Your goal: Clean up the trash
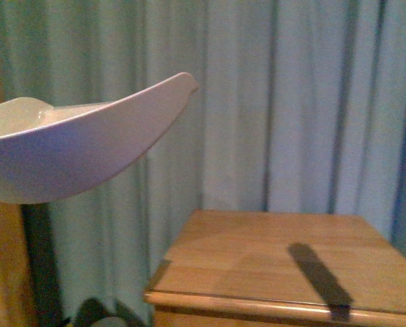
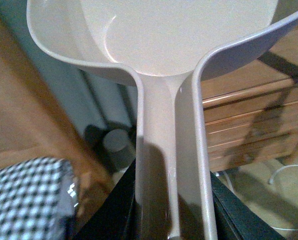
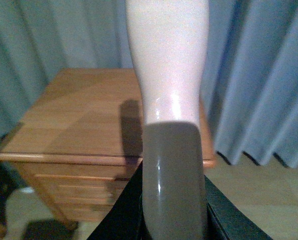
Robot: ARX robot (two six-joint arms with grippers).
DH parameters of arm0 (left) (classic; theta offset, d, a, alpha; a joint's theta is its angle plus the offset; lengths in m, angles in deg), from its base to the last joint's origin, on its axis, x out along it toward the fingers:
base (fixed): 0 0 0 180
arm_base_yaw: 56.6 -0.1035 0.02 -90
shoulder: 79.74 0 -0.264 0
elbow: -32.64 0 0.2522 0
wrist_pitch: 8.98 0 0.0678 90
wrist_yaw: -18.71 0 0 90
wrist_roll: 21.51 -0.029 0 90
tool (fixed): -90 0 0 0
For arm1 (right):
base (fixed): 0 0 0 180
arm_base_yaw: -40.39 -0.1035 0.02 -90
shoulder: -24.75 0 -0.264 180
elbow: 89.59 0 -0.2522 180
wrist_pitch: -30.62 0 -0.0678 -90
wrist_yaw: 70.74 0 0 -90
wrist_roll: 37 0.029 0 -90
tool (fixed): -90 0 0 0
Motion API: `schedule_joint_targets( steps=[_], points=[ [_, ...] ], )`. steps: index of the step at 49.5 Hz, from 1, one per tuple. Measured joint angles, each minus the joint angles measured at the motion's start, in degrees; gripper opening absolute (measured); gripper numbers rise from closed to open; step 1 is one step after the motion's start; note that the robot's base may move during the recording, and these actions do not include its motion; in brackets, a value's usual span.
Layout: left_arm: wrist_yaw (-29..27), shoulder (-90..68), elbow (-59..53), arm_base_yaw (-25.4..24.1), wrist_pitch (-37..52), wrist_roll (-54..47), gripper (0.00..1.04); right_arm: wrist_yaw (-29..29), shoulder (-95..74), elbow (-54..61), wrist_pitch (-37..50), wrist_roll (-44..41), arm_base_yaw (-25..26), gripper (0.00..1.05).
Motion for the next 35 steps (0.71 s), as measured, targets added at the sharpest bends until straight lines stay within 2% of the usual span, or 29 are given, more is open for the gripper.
schedule_joint_targets(
  steps=[35],
  points=[
    [-0.3, 0.2, -0.3, -0.1, 0.1, 0.0, 0.27, 0.0, -0.3, 0.0, 0.1, 0.0, -0.1, 0.19]
  ],
)
